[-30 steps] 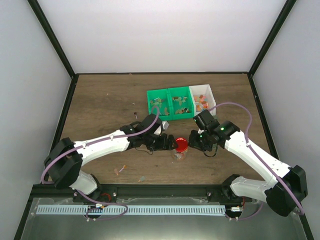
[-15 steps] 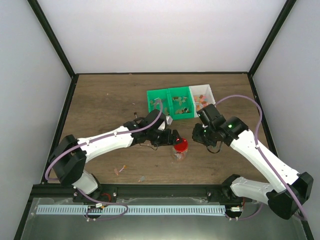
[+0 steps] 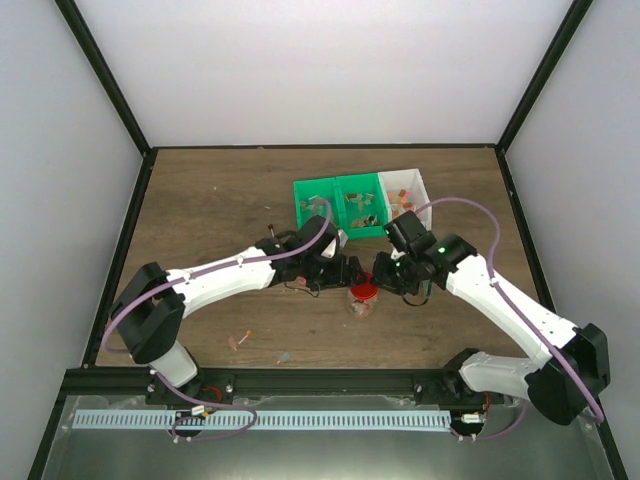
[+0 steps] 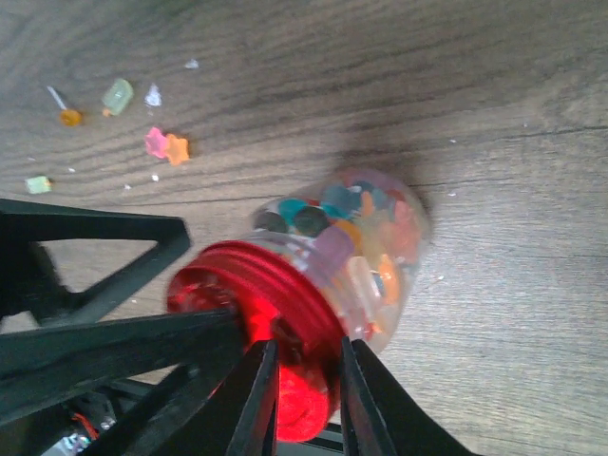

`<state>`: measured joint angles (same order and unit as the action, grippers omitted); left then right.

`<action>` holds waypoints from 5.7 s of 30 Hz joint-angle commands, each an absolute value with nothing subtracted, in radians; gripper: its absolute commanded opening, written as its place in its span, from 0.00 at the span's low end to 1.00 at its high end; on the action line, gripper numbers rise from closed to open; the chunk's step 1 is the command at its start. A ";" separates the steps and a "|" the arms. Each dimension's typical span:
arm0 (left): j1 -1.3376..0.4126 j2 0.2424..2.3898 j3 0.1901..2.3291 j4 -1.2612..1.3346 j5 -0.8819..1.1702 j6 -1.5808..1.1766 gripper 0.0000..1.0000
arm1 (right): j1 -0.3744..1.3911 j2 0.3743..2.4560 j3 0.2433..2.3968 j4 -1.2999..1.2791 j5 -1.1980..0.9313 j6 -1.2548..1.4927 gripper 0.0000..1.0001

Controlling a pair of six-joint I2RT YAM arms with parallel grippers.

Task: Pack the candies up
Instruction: Close the bottle lid on the packing bottle, then screw the bottle lid onto the packing bottle.

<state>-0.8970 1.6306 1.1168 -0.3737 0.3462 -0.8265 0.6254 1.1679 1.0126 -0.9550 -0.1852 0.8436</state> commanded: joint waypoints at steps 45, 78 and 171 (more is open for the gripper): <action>-0.843 1.460 1.026 -0.434 0.297 -0.812 0.86 | 0.634 1.163 1.089 -0.939 -0.171 0.837 0.19; -1.170 1.080 0.214 0.396 -0.153 -0.713 1.00 | 0.628 0.466 0.477 -0.502 0.051 1.192 0.81; -1.133 2.095 0.434 1.527 -0.022 -0.115 0.79 | 0.423 0.681 0.327 -0.041 -0.480 0.743 0.24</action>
<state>-1.1362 2.1071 0.4522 1.5333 -0.0589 -0.1200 0.4274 0.6830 0.3119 -0.0044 -0.5240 0.7734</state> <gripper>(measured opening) 0.791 0.247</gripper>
